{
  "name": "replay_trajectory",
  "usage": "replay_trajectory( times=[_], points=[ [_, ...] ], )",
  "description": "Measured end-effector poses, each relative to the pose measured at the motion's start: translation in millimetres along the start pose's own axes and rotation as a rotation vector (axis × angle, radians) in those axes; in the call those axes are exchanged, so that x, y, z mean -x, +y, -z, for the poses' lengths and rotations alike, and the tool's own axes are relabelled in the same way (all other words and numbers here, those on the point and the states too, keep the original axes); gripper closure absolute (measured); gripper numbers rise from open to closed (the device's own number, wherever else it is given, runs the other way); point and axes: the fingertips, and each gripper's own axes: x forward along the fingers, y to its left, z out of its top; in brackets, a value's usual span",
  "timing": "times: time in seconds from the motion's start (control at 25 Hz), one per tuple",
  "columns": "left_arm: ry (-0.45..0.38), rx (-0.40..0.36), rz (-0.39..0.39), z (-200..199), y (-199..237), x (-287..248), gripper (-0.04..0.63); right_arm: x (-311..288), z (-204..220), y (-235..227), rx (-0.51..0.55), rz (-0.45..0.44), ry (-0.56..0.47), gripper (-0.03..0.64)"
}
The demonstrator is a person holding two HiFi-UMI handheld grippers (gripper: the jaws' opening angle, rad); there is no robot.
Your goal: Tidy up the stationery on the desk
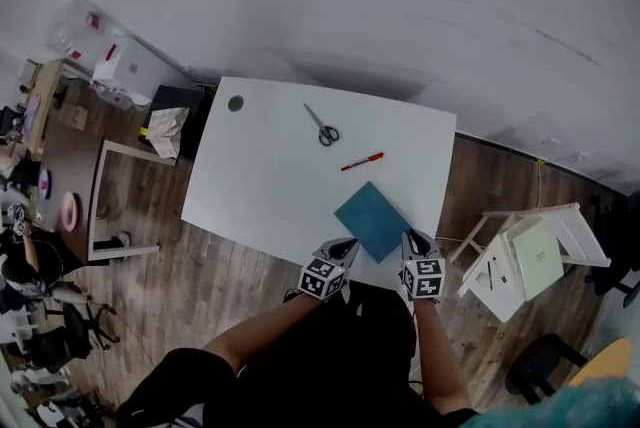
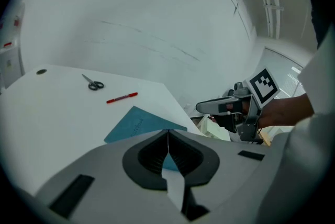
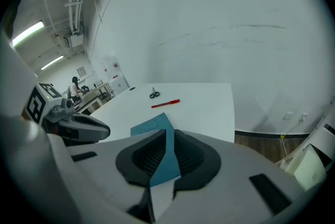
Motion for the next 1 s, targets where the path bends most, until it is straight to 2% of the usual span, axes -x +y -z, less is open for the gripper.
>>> replay_trajectory(
  times=[0.08, 0.16, 0.28, 0.48, 0.8, 1.0],
  points=[
    [0.028, 0.037, -0.008, 10, 5, -9, 0.583, -11, 10, -7, 0.022, -0.011, 0.039, 0.576],
    [0.066, 0.043, -0.019, 20, 10, -16, 0.58, -23, 19, -10, 0.046, -0.038, 0.087, 0.552],
    [0.12, 0.035, -0.03, 35, 16, -23, 0.523, -37, 30, -12, 0.077, -0.08, 0.147, 0.511],
    [0.184, 0.146, -0.034, 56, 22, -38, 0.488, -57, 42, -23, 0.104, -0.095, 0.211, 0.51],
    [0.215, 0.278, -0.063, 74, 27, -55, 0.48, -76, 57, -29, 0.117, -0.148, 0.292, 0.51],
    [0.219, 0.312, -0.067, 79, 32, -58, 0.48, -81, 63, -25, 0.122, -0.177, 0.312, 0.511]
  ],
)
